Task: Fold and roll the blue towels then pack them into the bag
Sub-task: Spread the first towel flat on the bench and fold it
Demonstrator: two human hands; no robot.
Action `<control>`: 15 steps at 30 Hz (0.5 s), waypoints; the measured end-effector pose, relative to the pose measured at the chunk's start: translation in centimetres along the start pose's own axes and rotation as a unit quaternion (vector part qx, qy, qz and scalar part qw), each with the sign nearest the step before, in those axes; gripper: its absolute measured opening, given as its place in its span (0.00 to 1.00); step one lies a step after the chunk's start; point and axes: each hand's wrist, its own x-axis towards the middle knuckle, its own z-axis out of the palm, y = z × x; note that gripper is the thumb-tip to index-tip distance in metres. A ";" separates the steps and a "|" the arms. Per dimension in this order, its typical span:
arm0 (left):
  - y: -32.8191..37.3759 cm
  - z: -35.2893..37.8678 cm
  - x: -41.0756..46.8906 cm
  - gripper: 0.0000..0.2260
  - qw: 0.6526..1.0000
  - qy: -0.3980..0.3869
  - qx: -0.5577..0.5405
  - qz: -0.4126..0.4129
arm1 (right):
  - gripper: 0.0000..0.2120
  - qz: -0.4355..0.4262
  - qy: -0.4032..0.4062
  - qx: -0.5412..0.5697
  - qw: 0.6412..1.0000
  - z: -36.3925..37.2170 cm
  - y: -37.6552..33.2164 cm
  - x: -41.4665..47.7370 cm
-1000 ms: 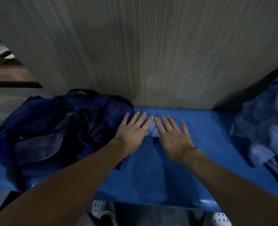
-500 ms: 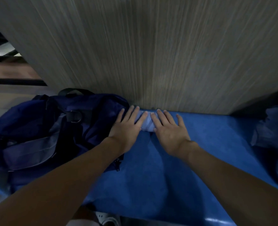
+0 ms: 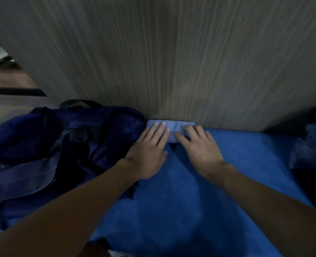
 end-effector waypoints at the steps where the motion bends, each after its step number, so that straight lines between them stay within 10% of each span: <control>1: -0.3 -0.2 0.3 0.30 1.000 -0.003 0.003 0.005 | 0.40 0.006 -0.008 0.004 1.000 0.0 0.1 0.2; 15: -1.2 -1.4 2.3 0.30 0.998 -0.054 0.015 -0.005 | 0.32 0.021 -0.032 -0.030 0.999 0.0 -0.3 1.6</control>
